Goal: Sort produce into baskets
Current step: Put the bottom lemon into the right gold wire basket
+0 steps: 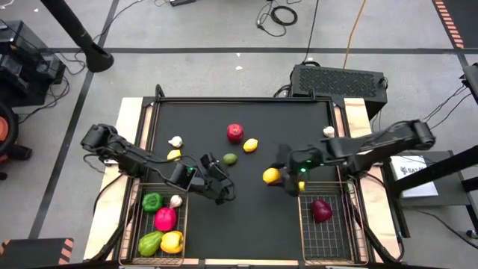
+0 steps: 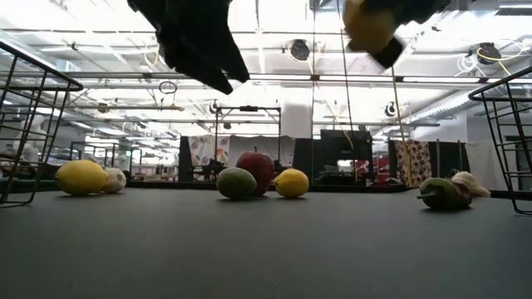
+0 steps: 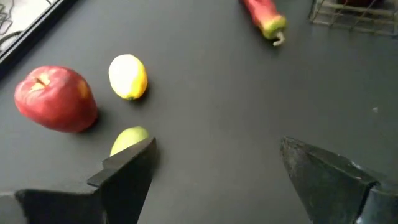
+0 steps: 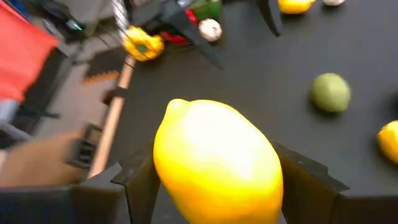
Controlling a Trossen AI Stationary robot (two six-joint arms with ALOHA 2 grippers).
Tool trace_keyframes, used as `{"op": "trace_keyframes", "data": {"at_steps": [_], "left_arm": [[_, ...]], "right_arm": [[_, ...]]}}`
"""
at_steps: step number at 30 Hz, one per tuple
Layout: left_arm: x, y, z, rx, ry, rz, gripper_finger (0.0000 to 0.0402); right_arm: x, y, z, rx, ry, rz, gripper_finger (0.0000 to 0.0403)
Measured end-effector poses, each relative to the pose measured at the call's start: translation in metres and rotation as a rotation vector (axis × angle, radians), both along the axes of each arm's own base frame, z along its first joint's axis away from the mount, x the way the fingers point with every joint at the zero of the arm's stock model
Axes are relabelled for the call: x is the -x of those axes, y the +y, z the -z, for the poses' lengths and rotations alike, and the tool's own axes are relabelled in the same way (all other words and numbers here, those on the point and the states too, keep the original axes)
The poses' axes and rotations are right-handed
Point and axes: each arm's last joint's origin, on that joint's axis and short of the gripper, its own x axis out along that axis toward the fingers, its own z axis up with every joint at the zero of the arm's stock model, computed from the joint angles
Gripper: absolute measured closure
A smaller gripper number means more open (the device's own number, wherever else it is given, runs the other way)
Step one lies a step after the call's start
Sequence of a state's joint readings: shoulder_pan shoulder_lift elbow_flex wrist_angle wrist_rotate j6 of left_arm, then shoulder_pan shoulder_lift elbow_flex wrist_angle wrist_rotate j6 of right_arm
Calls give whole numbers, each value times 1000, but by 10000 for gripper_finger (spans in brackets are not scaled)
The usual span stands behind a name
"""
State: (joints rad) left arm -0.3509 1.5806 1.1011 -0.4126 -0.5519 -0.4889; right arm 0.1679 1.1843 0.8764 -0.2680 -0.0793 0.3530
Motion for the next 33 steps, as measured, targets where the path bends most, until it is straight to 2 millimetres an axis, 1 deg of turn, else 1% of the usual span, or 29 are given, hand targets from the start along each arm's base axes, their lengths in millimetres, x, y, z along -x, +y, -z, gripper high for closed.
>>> {"op": "trace_keyframes", "data": {"at_steps": [3, 6, 9, 15, 20, 23, 28, 33], "left_arm": [[1, -2, -4, 9, -23, 5, 52], [2, -3, -5, 10, -27, 8, 52], [2, -3, -5, 11, -27, 7, 52], [2, -3, -5, 23, -33, -12, 52], [2, -1, -5, 3, -42, -34, 52], [1, 2, -5, -11, -49, -56, 52], [-2, 12, -6, -37, -52, -105, 52], [-6, 37, -2, -84, -15, -144, 52]], "right_arm": [[16, 9, -11, -81, 11, 8, 149], [29, 19, -13, -127, 58, -4, 149], [39, 29, -9, -137, 137, -33, 149], [58, 44, 5, -154, 362, -33, 149], [77, 49, 15, -157, 571, 4, 149], [86, 52, 19, -148, 652, 37, 149], [96, 58, 21, -124, 711, 73, 149], [102, 63, 22, -13, 650, 124, 135]]}}
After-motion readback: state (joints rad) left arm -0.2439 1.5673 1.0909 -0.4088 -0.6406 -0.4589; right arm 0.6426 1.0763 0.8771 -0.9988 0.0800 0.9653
